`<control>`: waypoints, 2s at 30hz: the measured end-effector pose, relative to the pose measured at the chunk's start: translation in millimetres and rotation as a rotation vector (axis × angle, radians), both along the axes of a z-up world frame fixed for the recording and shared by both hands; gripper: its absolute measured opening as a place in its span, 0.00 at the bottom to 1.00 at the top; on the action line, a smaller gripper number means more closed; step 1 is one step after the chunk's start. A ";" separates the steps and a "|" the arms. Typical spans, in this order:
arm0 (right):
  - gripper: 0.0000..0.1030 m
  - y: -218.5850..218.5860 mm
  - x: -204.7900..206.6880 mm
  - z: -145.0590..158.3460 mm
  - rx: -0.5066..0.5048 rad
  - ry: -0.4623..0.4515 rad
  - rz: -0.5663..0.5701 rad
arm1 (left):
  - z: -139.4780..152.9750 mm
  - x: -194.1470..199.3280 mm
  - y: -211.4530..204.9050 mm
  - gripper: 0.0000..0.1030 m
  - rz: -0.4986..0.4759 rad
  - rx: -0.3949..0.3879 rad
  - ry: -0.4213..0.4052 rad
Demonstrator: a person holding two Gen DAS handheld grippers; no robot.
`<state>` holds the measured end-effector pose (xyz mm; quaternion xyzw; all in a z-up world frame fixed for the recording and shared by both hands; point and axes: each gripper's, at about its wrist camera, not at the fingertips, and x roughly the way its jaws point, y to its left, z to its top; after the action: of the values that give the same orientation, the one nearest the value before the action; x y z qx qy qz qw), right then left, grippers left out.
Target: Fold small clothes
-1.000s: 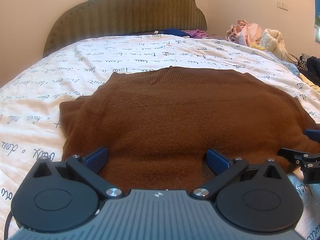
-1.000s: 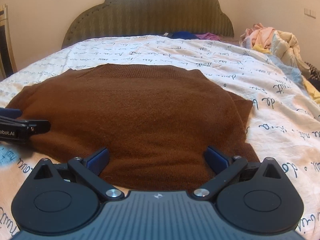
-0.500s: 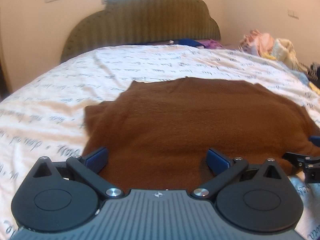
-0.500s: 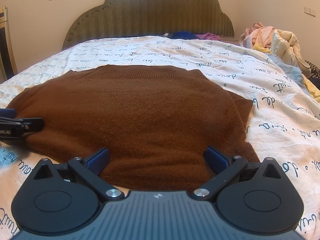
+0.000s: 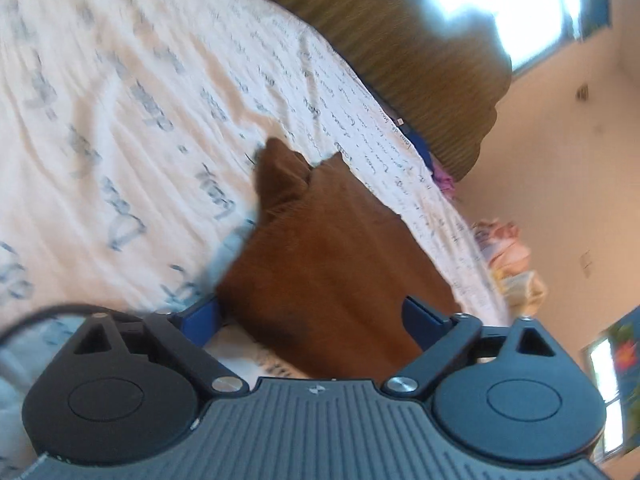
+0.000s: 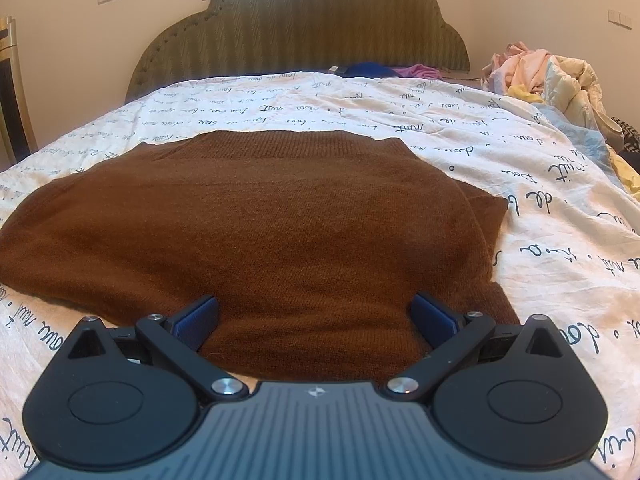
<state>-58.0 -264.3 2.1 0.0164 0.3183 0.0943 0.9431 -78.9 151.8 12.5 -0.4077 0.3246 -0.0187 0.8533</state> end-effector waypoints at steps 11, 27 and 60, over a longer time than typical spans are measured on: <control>1.00 -4.9 7.9 28.1 0.096 0.009 0.028 | 26.3 20.4 -75.9 0.05 -0.062 0.586 -0.060; 1.00 178.5 193.9 61.8 0.248 0.479 0.552 | -5.8 3.3 -184.4 0.06 -0.397 1.180 -0.278; 0.31 -61.9 172.0 49.1 0.179 0.259 0.388 | -15.4 -7.0 -324.2 0.05 -0.790 1.118 -0.517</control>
<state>114.0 -326.2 51.2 0.0504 0.4241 0.2984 0.8535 -85.8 -172.4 -2.9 0.2539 0.1969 -0.2522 0.9128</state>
